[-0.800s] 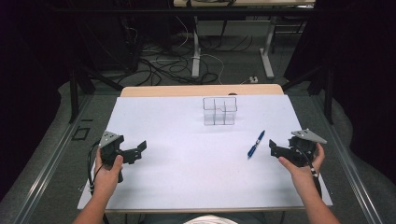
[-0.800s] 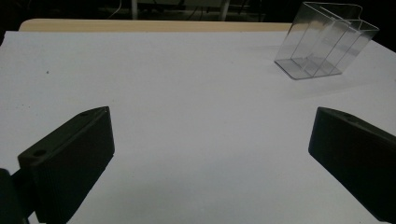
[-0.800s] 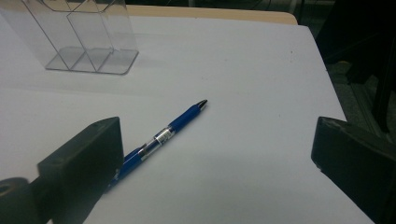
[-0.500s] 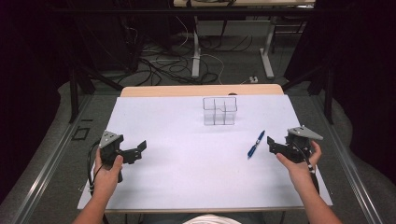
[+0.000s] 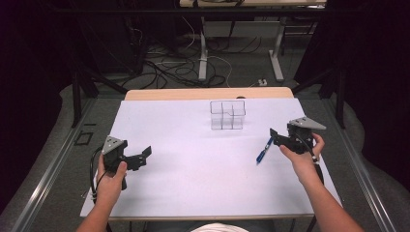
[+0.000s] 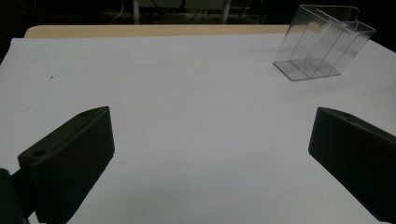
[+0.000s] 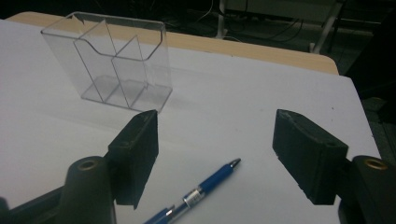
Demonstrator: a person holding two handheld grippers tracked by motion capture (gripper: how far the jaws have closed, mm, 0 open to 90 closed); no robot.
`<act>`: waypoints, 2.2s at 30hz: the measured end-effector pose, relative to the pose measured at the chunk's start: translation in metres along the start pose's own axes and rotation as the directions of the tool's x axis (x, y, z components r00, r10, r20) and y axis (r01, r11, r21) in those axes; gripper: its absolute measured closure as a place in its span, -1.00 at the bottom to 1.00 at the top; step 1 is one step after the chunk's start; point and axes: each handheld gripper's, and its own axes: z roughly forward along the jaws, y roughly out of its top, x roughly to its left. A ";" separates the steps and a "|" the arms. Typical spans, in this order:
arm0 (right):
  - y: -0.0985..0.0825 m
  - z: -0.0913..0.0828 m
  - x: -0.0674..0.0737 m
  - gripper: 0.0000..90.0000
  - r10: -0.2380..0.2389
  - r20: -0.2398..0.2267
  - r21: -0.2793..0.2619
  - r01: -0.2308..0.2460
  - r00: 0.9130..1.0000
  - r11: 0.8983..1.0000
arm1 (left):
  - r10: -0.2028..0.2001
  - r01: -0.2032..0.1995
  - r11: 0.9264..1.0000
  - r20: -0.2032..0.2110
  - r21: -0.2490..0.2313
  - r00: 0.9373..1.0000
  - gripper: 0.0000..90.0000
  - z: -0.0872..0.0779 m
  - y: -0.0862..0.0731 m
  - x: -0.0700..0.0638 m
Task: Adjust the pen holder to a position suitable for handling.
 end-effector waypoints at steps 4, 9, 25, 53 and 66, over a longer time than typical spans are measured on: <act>0.015 0.007 0.003 -0.17 0.021 -0.001 0.011 -0.021 1.000 1.000 | -0.005 0.005 1.000 0.009 0.009 1.000 -1.00 0.002 -0.001 -0.001; 0.031 0.014 0.006 -0.11 0.000 -0.002 0.024 0.000 1.000 1.000 | -0.002 0.002 1.000 0.014 0.009 1.000 -1.00 0.001 -0.001 -0.002; 0.072 0.047 0.013 0.07 -0.034 -0.025 0.090 0.036 0.999 0.995 | -0.005 0.004 1.000 0.018 0.016 1.000 -1.00 0.002 -0.002 0.000; 0.073 0.109 0.022 0.68 -0.052 -0.046 0.059 0.055 0.998 0.997 | 0.004 -0.005 0.999 0.019 0.039 1.000 -1.00 0.004 -0.004 0.002; 0.061 0.135 0.028 1.00 -0.087 -0.054 0.110 0.092 0.995 0.990 | -0.002 0.001 0.999 0.017 0.046 1.000 -0.99 0.005 -0.005 0.003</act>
